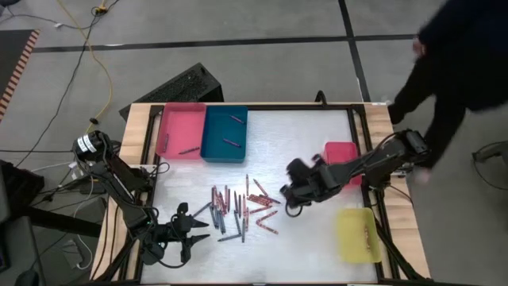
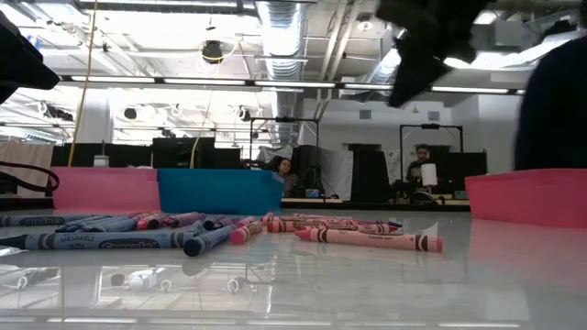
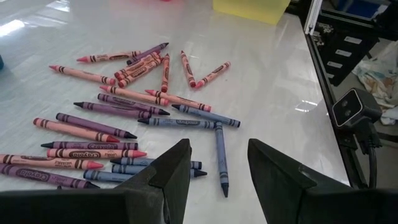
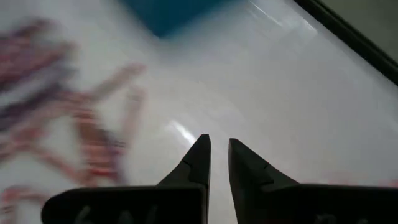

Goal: Sort crayons
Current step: Put the purple crayon into the blue bin

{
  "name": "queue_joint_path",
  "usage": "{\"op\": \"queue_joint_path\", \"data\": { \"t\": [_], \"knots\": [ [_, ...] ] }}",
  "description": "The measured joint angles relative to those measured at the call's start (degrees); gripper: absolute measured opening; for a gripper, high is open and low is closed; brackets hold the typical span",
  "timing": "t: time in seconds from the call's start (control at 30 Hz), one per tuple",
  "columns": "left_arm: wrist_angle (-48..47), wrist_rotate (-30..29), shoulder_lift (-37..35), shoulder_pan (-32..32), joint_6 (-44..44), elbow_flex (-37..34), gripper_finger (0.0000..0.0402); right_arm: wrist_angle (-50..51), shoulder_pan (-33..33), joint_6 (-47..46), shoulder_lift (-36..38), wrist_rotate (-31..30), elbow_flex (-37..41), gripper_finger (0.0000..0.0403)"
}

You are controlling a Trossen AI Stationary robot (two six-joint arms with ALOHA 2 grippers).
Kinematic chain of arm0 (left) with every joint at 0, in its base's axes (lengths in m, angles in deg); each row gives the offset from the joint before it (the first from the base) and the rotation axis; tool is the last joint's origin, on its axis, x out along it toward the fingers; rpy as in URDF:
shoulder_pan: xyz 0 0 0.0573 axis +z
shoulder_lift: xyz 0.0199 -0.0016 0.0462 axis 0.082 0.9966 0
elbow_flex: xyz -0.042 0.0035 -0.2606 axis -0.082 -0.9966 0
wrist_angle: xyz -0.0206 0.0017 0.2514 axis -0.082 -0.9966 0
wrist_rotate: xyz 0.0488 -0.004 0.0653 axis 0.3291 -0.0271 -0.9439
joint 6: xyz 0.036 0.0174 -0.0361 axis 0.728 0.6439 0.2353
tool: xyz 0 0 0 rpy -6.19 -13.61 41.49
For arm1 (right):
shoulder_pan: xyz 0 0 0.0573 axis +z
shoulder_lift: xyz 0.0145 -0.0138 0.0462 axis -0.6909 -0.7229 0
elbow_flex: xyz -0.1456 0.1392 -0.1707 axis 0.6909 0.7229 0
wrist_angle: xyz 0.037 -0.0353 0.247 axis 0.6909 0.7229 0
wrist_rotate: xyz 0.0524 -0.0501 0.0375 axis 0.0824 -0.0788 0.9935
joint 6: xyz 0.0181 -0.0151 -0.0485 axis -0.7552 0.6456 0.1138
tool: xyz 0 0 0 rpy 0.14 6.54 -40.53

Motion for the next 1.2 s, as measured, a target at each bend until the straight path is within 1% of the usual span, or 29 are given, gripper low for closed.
{"op": "queue_joint_path", "data": {
  "t": [0.07, 0.13, 0.23, 0.33, 0.43, 0.53, 0.67, 0.87, 1.03, 1.13, 1.2],
  "knots": [
    [-0.01, 0.00, 0.00, 0.00, 0.00, 0.01, 0.0149, -7.34, 0.89, 7.84, -0.33, 0.31, 0.36, 0.0052],
    [0.00, 0.02, 0.00, 0.00, 0.00, 0.01, 0.0149, -12.09, 2.13, 14.35, -0.87, 0.69, 0.47, 0.0052],
    [-0.01, 0.02, 0.00, 0.00, 0.00, 0.01, 0.0149, -14.04, 4.03, 20.11, -1.46, 1.02, 0.49, 0.0052],
    [-0.02, 0.08, 0.02, 0.00, 0.22, 0.00, 0.0149, -13.30, 5.56, 21.91, -2.12, 1.53, 0.55, 0.0052],
    [-0.24, -0.04, 0.28, 0.00, 0.17, -0.01, 0.0149, -14.80, 6.35, 23.68, -4.07, 2.91, 0.63, 0.0052],
    [-0.43, -0.12, 0.70, 0.00, -0.02, -0.01, 0.0149, -17.18, 6.91, 26.28, -7.16, 6.35, 0.65, 0.0052],
    [-0.67, -0.11, 0.70, 0.13, -0.28, -0.01, 0.0149, -18.34, 6.80, 27.83, -11.73, 9.04, 0.65, 0.0052],
    [-0.89, 0.22, 0.70, 0.13, -1.05, -0.01, 0.0149, -18.96, 5.13, 28.24, -16.89, 14.34, 0.65, 0.0052],
    [-1.04, 0.24, 0.70, 0.13, -1.07, -0.01, 0.0149, -20.20, 3.13, 31.72, -17.86, 17.82, 0.65, 0.0052],
    [-1.07, 0.24, 0.70, 0.13, -1.07, -0.01, 0.0149, -19.97, 1.74, 32.69, -17.82, 18.22, 0.65, 0.0052],
    [-1.07, 0.26, 0.70, 0.13, -1.17, -0.01, 0.0149, -20.04, 0.81, 34.00, -17.82, 19.72, 0.65, 0.0052]
  ]
}}
